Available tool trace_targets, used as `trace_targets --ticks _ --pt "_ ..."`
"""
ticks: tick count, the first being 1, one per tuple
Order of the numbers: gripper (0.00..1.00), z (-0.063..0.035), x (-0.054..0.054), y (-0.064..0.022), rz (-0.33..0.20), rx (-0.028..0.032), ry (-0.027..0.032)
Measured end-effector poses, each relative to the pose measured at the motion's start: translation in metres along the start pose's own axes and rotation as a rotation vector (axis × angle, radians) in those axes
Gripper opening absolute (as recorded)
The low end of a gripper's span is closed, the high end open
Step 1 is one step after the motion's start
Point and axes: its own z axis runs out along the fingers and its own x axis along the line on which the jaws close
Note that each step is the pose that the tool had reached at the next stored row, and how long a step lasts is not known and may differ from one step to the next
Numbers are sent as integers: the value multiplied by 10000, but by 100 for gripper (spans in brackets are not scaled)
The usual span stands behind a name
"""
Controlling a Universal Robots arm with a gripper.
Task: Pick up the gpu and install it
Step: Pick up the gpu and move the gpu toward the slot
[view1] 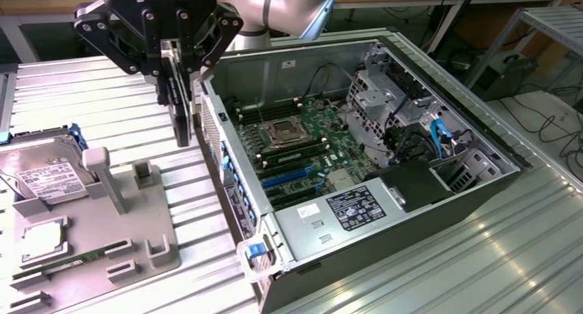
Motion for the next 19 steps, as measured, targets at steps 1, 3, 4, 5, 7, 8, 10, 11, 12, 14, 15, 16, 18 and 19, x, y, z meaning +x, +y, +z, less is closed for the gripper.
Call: trace_targets --ticks 1,3,4,5,7,8,10,11,12,14,15,16,18,19 --pt "27 0 -8 0 0 0 0" --pt "27 0 -21 0 0 0 -1" --pt "27 -1 -27 0 0 0 0" --pt "27 -1 -33 1 0 0 1" --pt "27 -1 -53 1 0 0 0" --pt "27 -2 -61 1 0 0 0" --pt "27 -1 -77 1 0 -1 -1" --pt "27 -1 -83 1 0 -1 -1" --pt "27 -1 -89 2 0 0 0" --pt "27 -1 -101 2 0 0 0" --pt "27 -1 -107 2 0 -1 0" --pt "27 -2 -113 2 0 0 0" --pt "27 -1 -127 2 0 0 0" --pt "27 -1 -134 2 0 -1 0"
